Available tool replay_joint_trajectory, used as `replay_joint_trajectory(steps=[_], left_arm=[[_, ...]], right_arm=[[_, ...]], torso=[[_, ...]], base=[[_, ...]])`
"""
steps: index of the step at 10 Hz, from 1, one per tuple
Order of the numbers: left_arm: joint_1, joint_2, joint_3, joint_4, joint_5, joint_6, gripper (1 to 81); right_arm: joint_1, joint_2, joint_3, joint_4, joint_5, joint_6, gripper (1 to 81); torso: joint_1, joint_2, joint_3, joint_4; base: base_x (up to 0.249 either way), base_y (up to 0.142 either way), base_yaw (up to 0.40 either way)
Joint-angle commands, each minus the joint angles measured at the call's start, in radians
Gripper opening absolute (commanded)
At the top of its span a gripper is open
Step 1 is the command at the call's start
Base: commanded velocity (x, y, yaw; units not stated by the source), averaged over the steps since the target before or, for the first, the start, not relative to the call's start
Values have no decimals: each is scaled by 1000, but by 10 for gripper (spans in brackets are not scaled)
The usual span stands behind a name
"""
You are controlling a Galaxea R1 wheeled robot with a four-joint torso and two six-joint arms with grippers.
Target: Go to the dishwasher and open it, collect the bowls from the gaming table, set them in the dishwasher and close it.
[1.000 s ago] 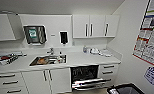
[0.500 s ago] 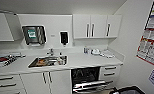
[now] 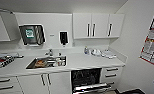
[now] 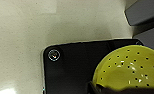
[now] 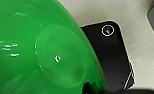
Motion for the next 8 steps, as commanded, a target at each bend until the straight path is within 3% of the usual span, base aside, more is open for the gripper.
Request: replay_joint_trajectory(steps=[1,8], left_arm=[[-61,-11,1,-4,40,1,10],[-61,-14,1,-4,38,1,10]], right_arm=[[50,2,6,-14,-67,-7,10],[48,0,6,-14,-67,-7,10]], torso=[[0,0,0,0],[0,-1,0,0]], base=[[103,0,0],[93,77,0]])
